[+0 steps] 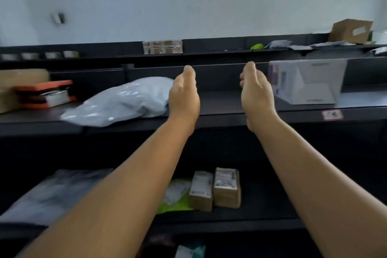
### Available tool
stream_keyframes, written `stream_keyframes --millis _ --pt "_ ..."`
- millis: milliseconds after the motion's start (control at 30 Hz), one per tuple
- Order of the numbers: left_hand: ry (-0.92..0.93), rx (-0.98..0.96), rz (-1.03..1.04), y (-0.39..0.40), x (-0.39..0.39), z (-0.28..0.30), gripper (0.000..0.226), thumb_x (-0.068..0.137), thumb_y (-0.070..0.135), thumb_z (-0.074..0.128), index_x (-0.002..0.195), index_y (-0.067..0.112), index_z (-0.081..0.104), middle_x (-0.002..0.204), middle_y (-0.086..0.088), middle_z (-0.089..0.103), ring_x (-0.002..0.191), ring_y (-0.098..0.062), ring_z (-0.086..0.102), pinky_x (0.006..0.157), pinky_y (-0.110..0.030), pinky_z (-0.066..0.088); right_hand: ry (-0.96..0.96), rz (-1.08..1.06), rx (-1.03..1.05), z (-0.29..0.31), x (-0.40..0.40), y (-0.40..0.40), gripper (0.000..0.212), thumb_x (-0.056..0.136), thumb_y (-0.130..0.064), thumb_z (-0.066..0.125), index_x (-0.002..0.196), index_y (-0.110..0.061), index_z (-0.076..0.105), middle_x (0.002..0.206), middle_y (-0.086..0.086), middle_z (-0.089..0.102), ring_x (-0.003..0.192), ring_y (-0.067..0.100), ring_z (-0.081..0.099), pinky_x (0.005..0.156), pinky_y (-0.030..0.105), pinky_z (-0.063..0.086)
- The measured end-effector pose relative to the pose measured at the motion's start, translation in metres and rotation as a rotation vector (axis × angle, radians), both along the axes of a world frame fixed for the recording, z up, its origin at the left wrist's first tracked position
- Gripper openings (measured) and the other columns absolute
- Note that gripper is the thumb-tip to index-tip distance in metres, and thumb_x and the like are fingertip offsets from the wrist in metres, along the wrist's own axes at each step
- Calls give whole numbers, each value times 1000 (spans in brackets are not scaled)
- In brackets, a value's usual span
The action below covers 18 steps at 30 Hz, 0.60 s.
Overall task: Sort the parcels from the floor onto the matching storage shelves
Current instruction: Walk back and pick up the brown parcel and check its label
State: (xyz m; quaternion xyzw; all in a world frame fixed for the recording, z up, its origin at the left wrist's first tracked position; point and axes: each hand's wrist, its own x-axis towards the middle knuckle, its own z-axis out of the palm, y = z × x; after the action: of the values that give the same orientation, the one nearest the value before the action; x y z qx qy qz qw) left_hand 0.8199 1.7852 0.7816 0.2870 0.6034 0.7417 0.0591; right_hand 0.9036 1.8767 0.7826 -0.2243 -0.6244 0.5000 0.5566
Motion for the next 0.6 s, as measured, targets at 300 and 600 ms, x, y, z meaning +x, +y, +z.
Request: stream_keyframes --millis 300,600 --pt "-53 1 307 -214 -40 -60 29 107 47 36 86 38 53 104 12 61 113 -13 60 109 -38 45 -86 411 -157 -52 -75 -189 49 99 -47 36 116 -7 58 128 12 58 117 22 53 74 17 42" --pt "-144 20 680 -390 -86 -120 28 108 47 32 108 35 57 125 5 58 121 -13 57 113 -39 42 -208 838 -156 -113 -166 -356 36 99 -52 29 104 -33 58 119 -10 57 114 9 53 96 29 36"
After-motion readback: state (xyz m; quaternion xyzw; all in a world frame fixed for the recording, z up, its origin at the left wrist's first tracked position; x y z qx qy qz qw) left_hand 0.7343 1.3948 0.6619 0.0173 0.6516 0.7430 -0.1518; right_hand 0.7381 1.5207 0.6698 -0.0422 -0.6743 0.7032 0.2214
